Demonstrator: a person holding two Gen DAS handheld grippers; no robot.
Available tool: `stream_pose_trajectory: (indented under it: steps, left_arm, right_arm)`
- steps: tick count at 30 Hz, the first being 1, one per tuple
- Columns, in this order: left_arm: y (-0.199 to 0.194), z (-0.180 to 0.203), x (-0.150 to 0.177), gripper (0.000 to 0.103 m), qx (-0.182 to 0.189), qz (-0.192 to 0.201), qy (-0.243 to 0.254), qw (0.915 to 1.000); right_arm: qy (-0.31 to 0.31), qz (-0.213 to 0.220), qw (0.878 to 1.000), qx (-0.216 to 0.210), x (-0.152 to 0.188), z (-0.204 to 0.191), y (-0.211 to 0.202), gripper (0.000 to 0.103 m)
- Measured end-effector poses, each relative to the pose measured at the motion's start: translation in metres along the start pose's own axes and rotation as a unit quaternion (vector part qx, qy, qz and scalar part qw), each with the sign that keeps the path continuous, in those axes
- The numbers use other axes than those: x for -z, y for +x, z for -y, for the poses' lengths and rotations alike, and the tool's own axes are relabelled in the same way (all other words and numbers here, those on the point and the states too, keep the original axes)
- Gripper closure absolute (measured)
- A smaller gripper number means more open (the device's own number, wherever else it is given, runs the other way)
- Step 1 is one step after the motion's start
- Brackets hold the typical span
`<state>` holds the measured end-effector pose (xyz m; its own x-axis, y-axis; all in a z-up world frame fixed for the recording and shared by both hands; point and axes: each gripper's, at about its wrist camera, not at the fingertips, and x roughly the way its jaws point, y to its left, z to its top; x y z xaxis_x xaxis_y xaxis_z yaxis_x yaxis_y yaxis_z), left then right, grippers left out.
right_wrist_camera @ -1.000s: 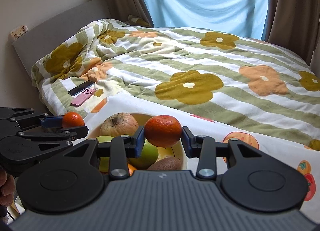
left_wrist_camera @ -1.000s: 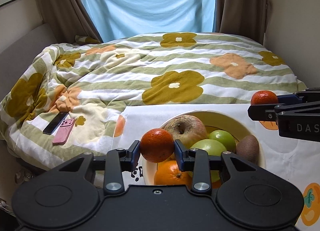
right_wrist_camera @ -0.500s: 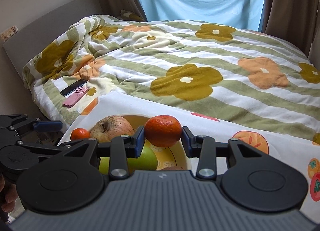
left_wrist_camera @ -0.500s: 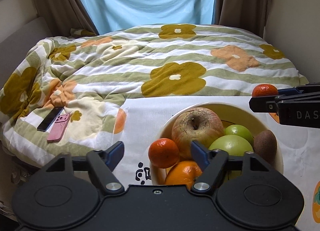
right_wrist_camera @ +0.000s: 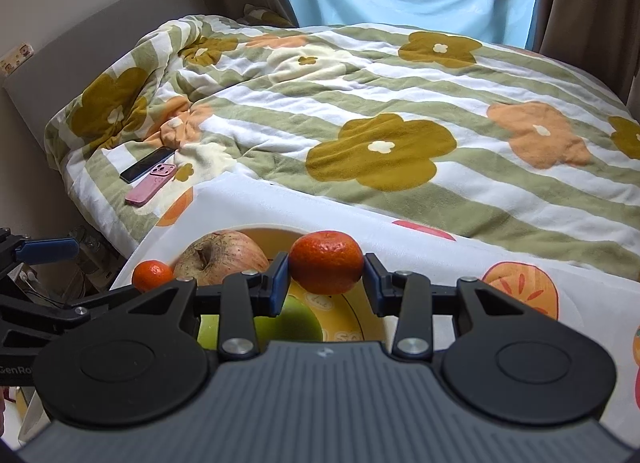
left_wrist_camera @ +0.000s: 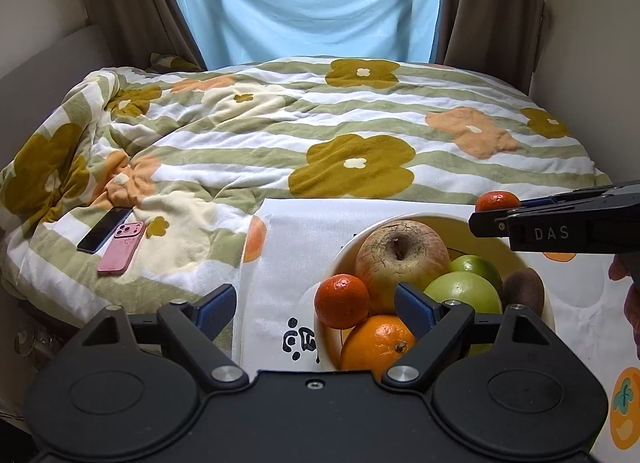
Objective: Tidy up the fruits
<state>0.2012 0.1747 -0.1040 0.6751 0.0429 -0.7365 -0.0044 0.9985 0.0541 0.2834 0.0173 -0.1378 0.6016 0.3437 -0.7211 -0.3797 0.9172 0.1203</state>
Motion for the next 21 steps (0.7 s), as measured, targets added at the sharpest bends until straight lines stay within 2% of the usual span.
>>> stream_pose_trajectory:
  steps: [4,5,8,9,21]
  left_arm:
    - [0.000,0.003,0.002,0.014,-0.008,0.000,0.012,0.9999]
    - [0.000,0.003,0.002,0.014,-0.009,0.001,0.012,0.9999]
    - [-0.002,0.003,0.004,0.014,-0.010,0.002,0.008,0.9999]
    - [-0.002,0.003,0.004,0.014,-0.011,0.002,0.007,0.9999]
    - [-0.020,0.013,0.003,0.014,-0.011,0.016,0.009,0.9998]
  right_arm:
    - [0.009,-0.001,1.000,-0.006,0.000,0.001,0.007,0.048]
    - [0.012,0.005,1.000,-0.009,0.001,0.001,0.007,0.043]
    - [0.022,0.020,1.000,-0.010,0.003,0.002,-0.001,0.007]
    - [0.024,0.026,0.999,-0.006,0.004,0.003,-0.003,0.002]
    - [0.023,0.048,0.998,0.016,0.007,0.008,-0.042,0.002]
